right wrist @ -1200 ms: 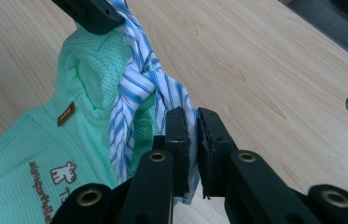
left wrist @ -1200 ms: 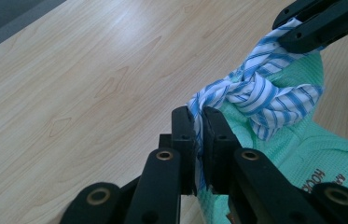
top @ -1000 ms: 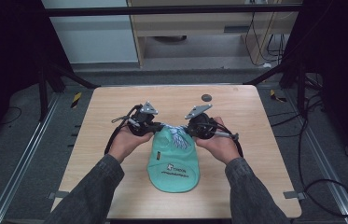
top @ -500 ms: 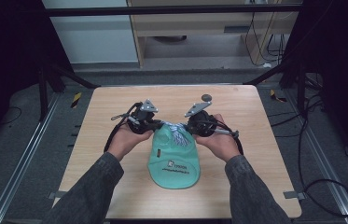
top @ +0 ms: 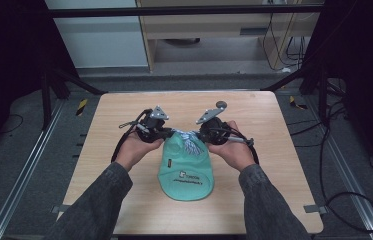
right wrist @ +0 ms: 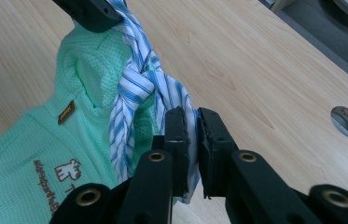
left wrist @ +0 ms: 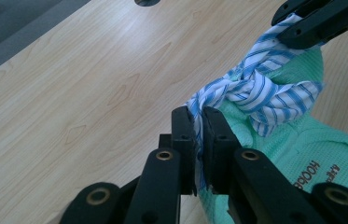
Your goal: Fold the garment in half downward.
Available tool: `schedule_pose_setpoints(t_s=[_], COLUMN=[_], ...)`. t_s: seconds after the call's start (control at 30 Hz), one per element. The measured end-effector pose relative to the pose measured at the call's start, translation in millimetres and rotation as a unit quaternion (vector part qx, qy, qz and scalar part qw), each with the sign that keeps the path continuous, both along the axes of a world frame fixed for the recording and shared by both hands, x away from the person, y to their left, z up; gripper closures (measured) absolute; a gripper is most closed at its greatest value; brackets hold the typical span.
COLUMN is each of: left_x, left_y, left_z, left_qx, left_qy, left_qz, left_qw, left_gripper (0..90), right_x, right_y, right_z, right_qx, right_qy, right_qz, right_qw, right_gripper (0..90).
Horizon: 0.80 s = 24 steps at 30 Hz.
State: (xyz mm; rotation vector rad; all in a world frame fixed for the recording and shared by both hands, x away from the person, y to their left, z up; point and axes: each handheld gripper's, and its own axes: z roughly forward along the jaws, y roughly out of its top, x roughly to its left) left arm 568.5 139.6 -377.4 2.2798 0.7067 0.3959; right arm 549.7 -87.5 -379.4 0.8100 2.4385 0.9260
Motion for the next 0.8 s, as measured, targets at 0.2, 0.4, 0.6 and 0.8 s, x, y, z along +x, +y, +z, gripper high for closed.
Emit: schedule_pose_setpoints(t_s=[0.2, 0.4, 0.6, 0.8], left_x=[4.9, 9.7, 16.1, 10.6], left_y=[-0.1, -0.9, -2.9, -4.2], left_z=[-1.9, -3.9, -1.5, -1.0], left_qx=[-0.004, 0.006, -0.006, 0.002], left_qy=[0.004, 0.006, 0.003, -0.006], left_qz=[0.004, -0.001, 0.011, 0.009], left_qw=[1.0, 1.0, 0.9999, 0.9999], left_gripper=[84.5, 84.5, 84.5, 84.4], right_x=[5.1, 9.5, 18.1, 14.4], right_y=[0.6, 0.2, -1.8, -1.9], right_z=[-1.1, -2.5, -2.8, -2.4], right_qx=[-0.002, -0.002, 0.002, -0.002], right_qy=[0.001, 0.001, -0.003, -0.009], right_qz=[-0.001, -0.002, -0.01, -0.006], right_qw=[1.0, 1.0, 0.9999, 0.9999], right_gripper=[82.7, 82.7, 82.7, 82.7])
